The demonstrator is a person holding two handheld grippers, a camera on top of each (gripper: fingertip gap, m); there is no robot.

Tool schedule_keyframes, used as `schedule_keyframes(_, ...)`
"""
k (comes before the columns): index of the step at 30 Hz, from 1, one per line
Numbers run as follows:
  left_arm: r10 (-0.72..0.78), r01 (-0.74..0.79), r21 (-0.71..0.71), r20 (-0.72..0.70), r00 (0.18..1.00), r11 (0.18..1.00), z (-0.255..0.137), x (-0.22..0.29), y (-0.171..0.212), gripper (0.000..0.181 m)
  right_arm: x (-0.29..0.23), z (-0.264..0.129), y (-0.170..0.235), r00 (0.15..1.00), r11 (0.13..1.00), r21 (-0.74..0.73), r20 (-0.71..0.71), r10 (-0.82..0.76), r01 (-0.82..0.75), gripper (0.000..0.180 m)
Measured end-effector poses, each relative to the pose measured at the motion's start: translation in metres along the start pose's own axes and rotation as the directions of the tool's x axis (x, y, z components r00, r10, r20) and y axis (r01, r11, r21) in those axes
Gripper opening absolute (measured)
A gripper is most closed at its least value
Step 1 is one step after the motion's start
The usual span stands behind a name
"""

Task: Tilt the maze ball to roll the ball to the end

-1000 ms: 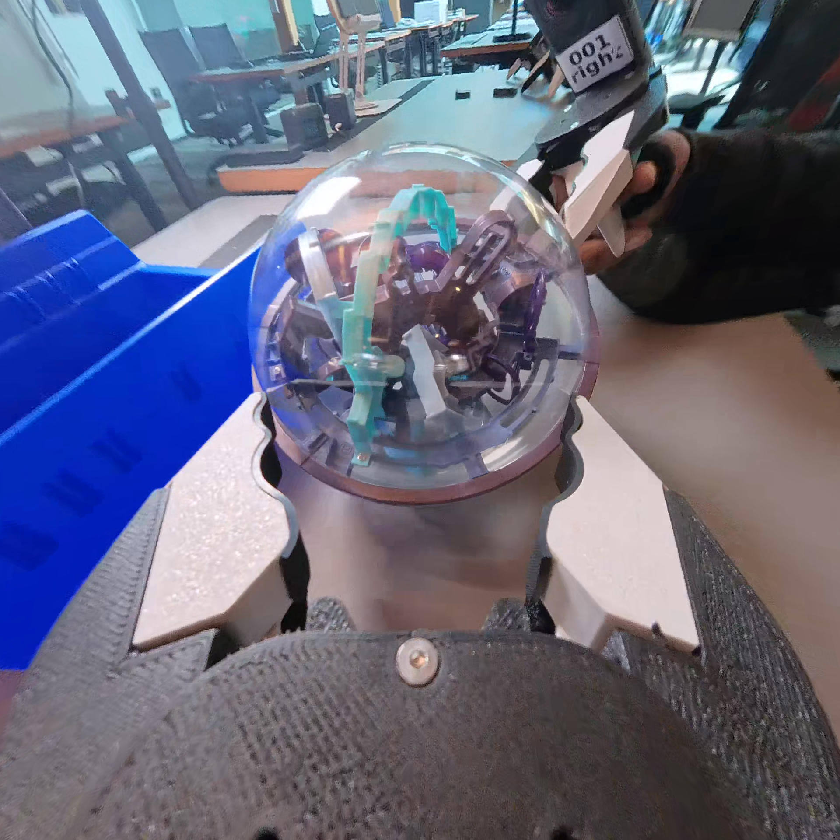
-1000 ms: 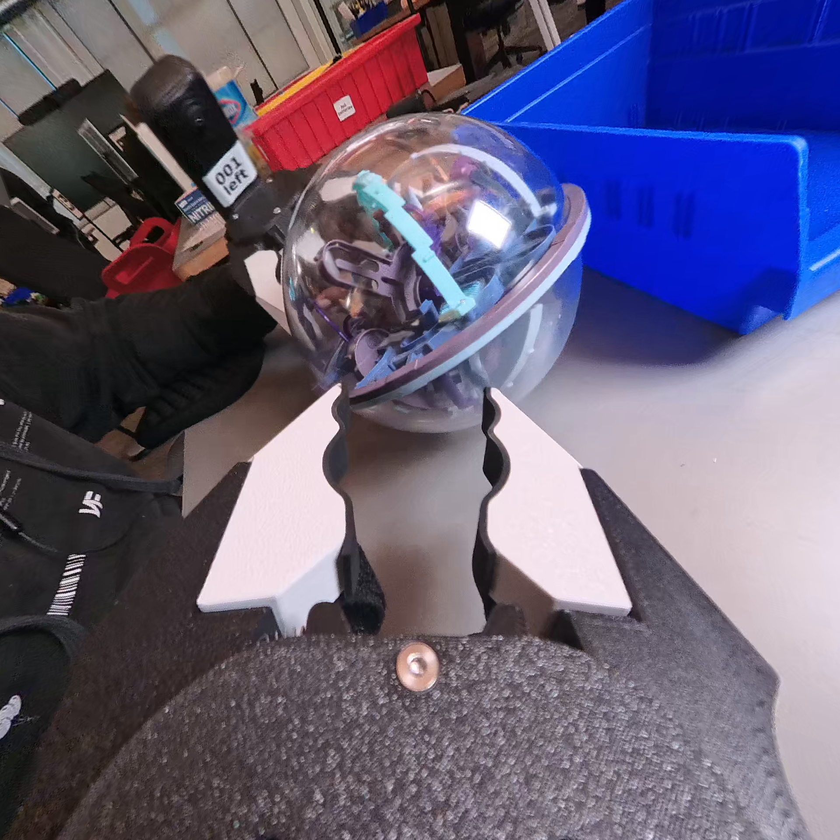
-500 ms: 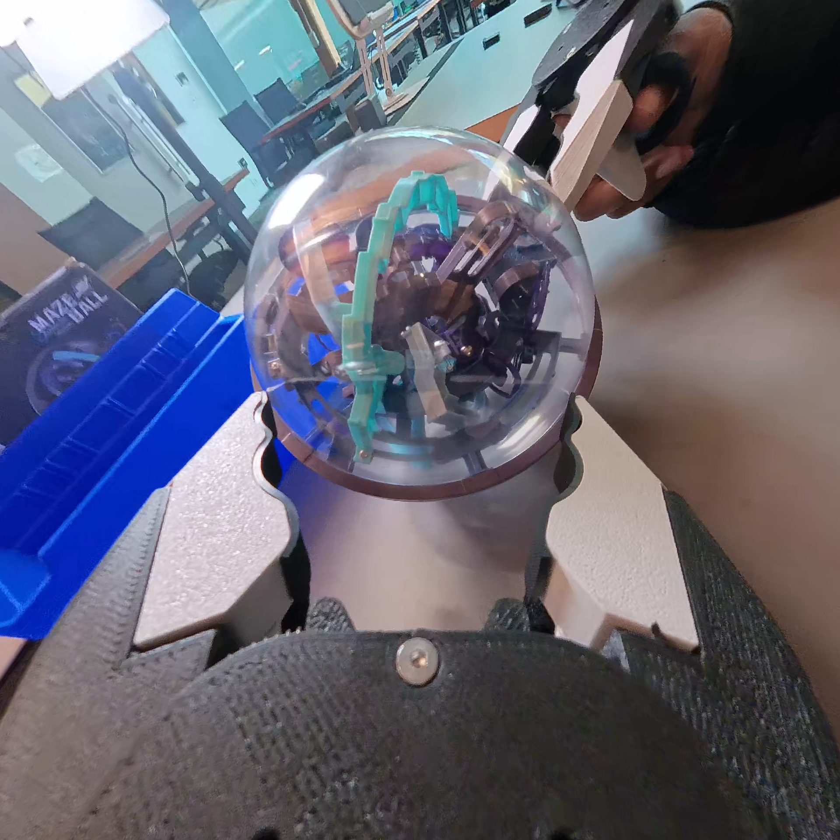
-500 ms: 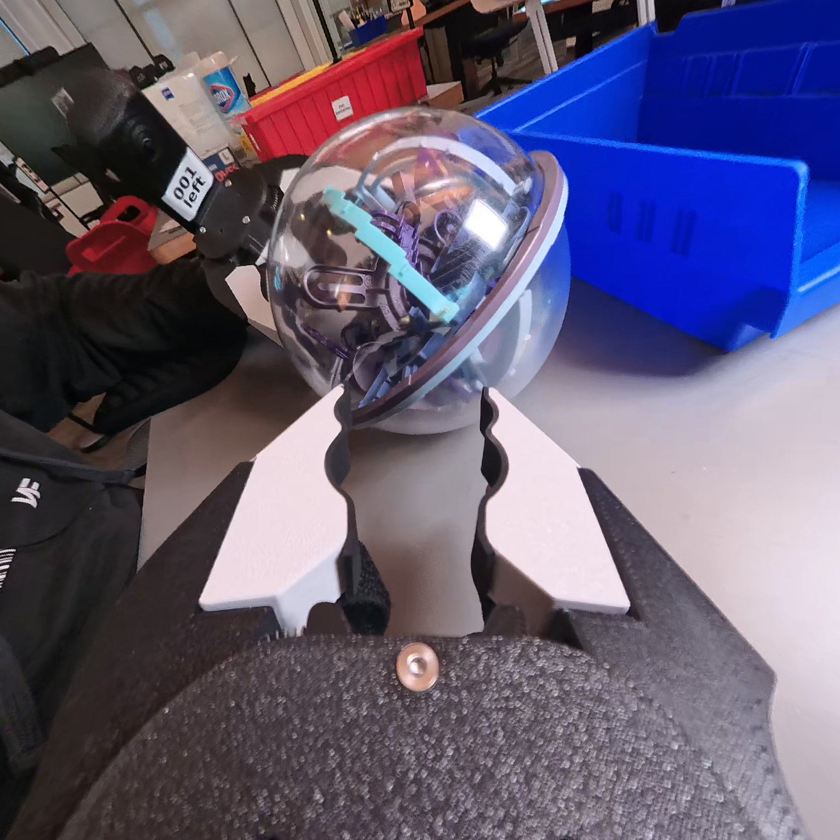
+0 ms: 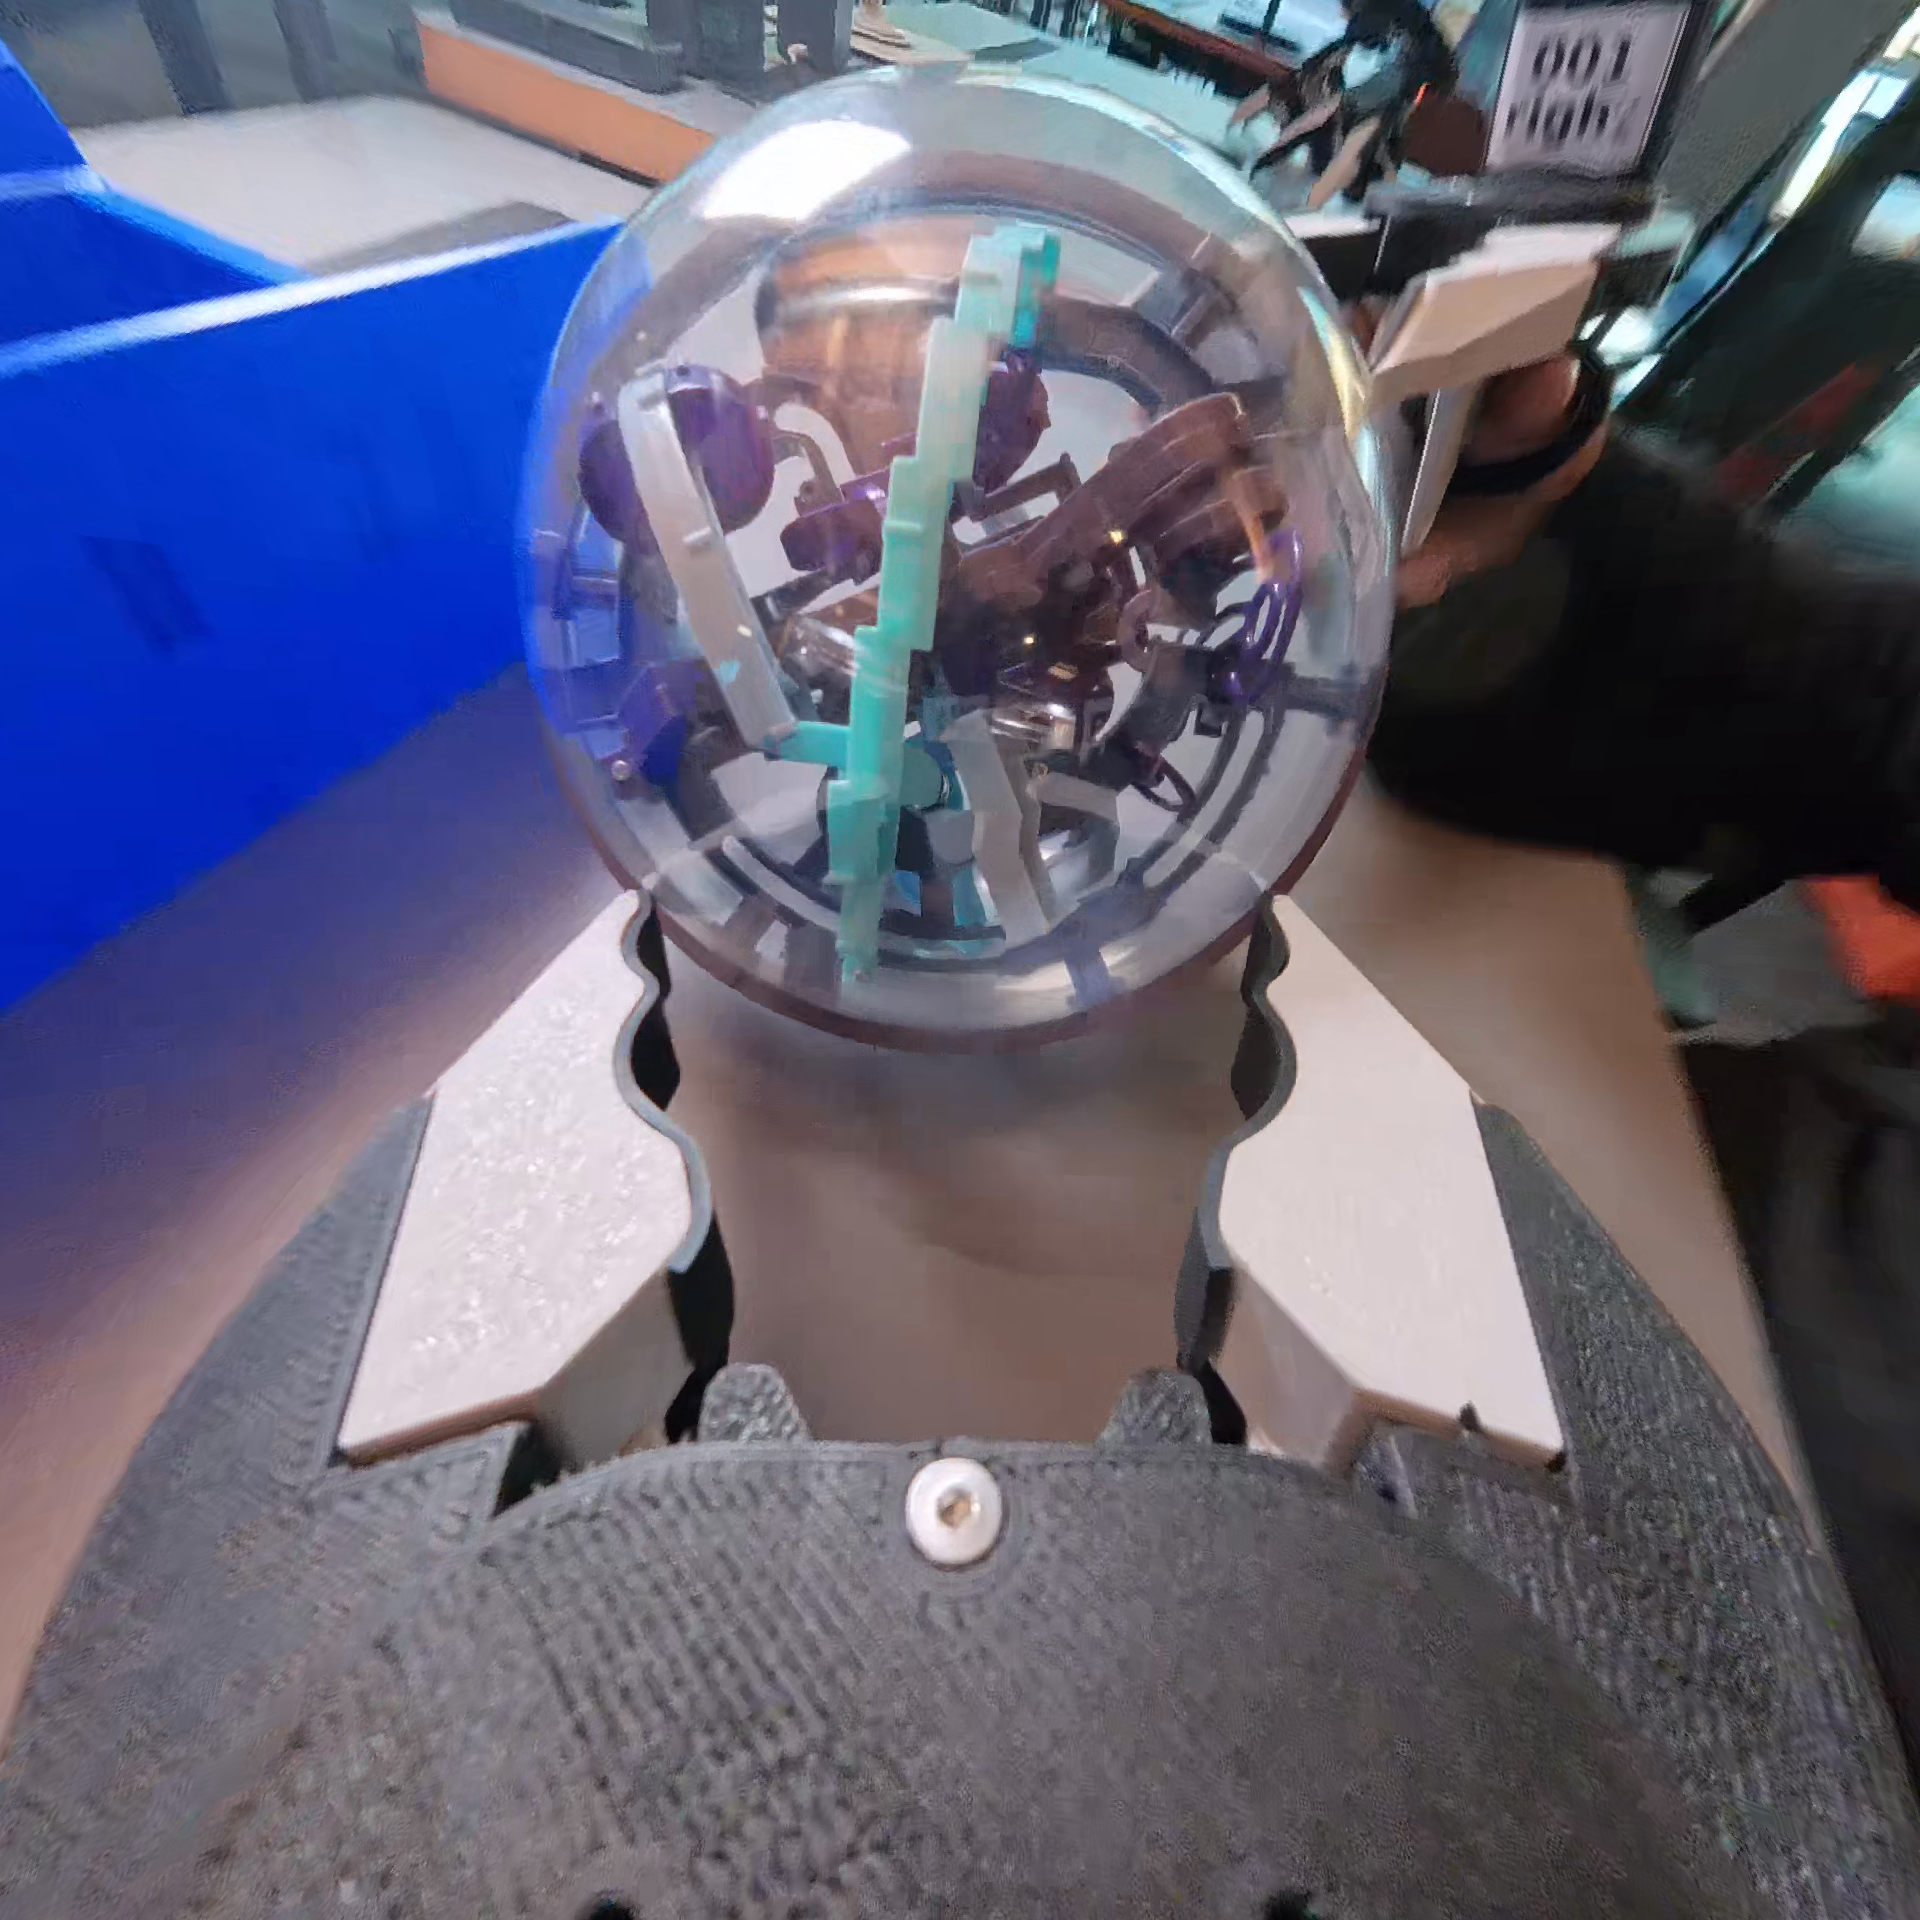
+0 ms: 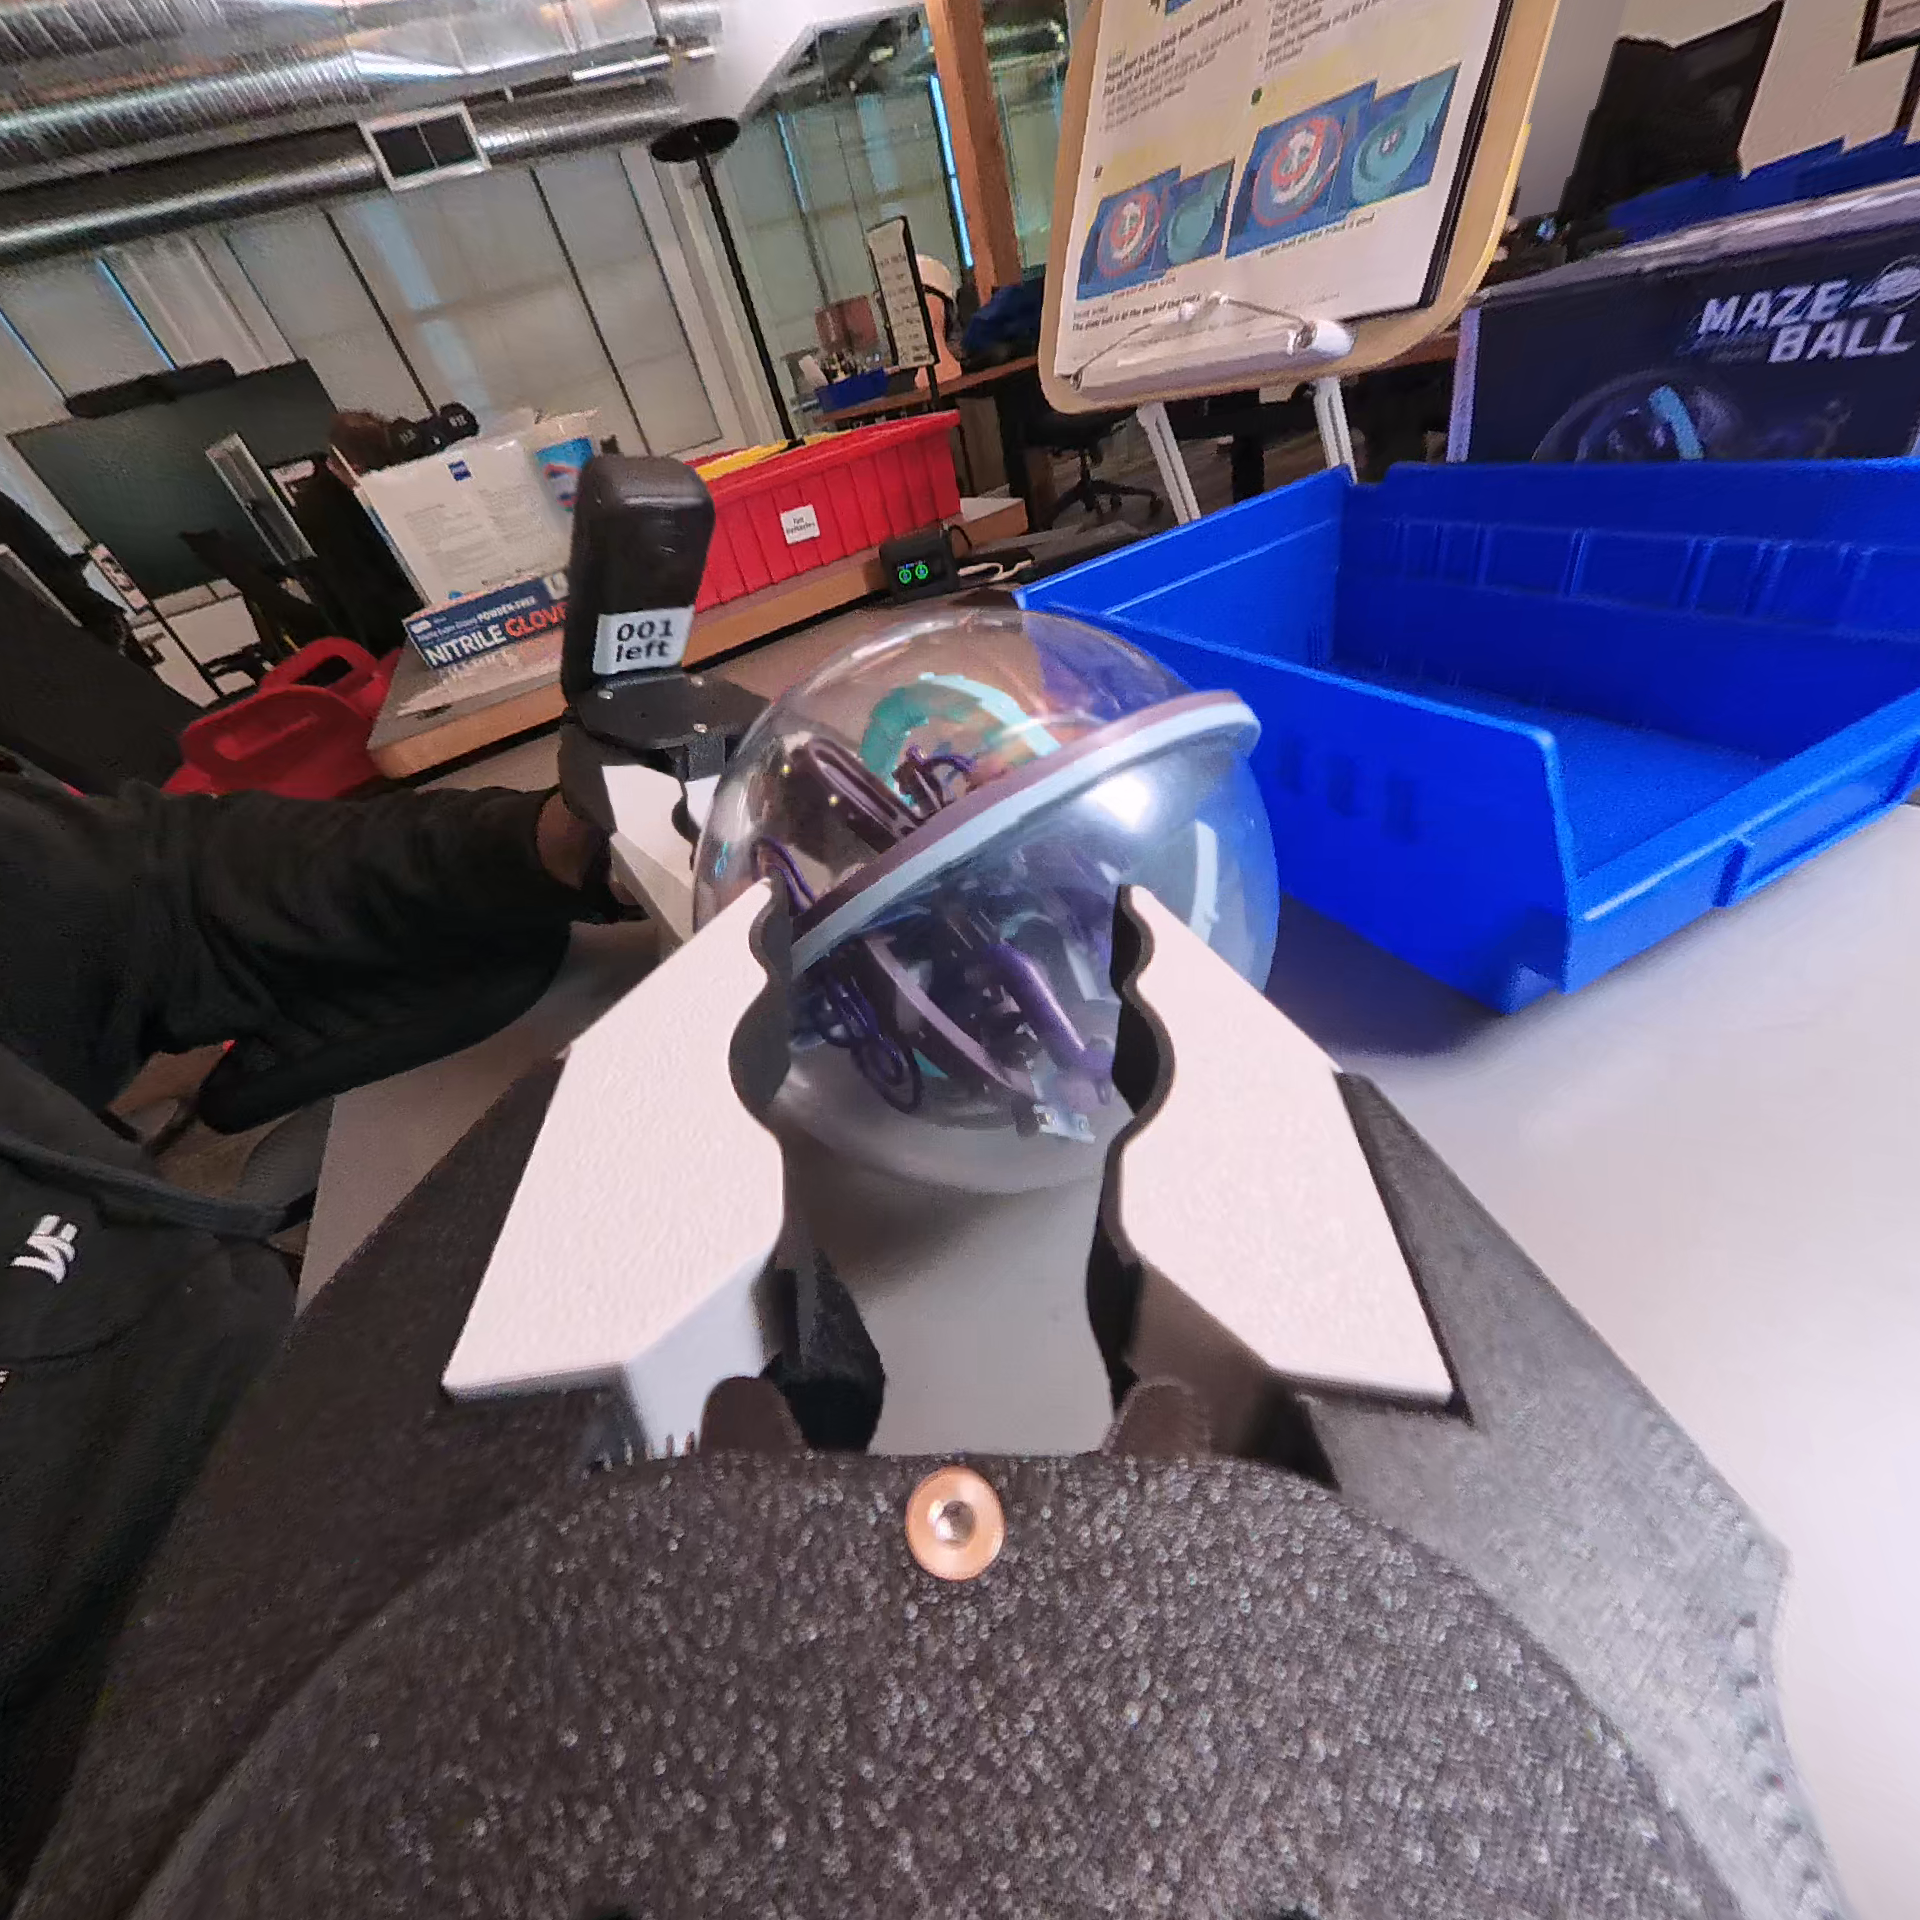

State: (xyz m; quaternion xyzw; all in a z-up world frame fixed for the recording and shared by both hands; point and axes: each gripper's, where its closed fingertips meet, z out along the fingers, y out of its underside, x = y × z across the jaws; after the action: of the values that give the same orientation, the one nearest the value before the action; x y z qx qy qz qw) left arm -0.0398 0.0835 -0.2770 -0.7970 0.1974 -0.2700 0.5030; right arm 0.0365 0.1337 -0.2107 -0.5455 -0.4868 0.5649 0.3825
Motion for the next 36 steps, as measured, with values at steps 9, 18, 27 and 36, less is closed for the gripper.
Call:
schedule_keyframes(9, 0.279, -0.283, 0.084, 0.059, 0.958, 0.955, 0.0, -0.026, -0.039, 0.13, 0.018, -0.007, 0.007, 0.997, 0.995, -0.067, 0.03, -0.075, 0.077, 0.081)
schedule_keyframes(18, 0.268, -0.266, 0.033, -0.067, 0.961, 0.963, 0.028, -0.013, -0.032, 0.142, 0.017, 0.011, -0.005, 0.984, 0.98, -0.089, 0.04, -0.173, 0.176, 0.076)
schedule_keyframes(27, 0.107, -0.105, 0.043, -0.039, 0.993, 0.994, 0.022, -0.02, -0.02, 0.139, 0.034, -0.008, 0.014, 0.986, 0.971, -0.175, 0.068, -0.152, 0.162, 0.088)
schedule_keyframes(36, 0.071, -0.072, -0.02, -0.039, 0.997, 0.997, 0.015, -0.021, -0.008, 0.133, 0.027, 0.013, 0.03, 0.973, 0.952, -0.198, 0.047, -0.227, 0.232, 0.079)
